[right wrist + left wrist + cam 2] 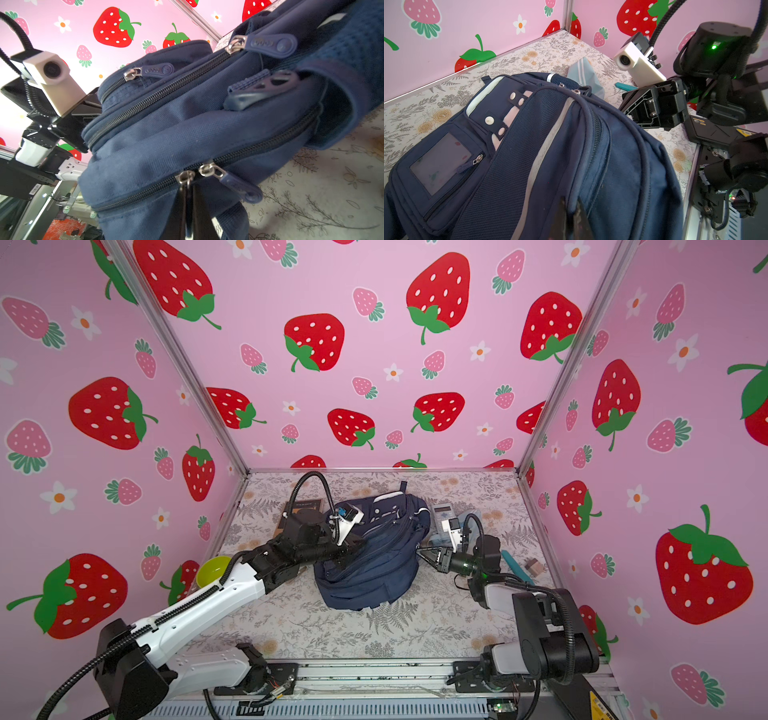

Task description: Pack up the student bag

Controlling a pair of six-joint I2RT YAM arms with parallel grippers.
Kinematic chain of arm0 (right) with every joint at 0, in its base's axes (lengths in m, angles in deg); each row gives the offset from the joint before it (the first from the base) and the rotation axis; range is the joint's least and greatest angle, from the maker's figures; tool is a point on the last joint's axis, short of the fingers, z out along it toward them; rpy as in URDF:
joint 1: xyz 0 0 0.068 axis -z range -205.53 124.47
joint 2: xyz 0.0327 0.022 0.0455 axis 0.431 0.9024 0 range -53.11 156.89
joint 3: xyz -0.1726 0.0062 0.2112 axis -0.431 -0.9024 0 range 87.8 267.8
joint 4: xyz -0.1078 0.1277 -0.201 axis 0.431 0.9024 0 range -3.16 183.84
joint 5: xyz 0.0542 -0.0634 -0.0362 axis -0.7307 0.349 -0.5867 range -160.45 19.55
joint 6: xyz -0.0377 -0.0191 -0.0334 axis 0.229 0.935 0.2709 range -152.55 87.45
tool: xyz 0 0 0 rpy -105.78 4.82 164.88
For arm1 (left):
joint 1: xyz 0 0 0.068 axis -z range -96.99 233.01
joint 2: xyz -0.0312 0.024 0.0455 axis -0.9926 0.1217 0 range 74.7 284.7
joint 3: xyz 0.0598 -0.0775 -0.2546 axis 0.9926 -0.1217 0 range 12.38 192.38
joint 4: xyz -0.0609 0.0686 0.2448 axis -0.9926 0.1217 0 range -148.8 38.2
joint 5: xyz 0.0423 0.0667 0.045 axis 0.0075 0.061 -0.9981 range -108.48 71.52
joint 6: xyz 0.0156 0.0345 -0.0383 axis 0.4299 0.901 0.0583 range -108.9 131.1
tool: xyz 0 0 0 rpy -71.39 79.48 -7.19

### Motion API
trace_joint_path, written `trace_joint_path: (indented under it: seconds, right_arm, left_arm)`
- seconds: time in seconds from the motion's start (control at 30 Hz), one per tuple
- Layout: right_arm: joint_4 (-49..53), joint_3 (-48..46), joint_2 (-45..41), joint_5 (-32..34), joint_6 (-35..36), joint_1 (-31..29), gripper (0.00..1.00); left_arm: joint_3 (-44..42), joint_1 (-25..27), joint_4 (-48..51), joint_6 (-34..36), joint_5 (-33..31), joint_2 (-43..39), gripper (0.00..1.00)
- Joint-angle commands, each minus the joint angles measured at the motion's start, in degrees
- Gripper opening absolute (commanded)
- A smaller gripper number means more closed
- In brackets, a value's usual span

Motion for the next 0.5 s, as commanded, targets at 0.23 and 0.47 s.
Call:
trace_joint_path:
  seconds: [0.23, 0.47]
  right_arm:
    - [29.39, 1.94, -13.99, 13.37, 12.44, -1.59, 0.00]
    - [51.31, 6.58, -21.49, 24.22, 18.48, -3.92, 0.00]
  left_arm:
    - [2.36, -0.30, -8.17, -3.45, -1.50, 1.50, 0.00]
    - [2.54, 0.43, -10.64, -6.24, -2.67, 5.28, 0.00]
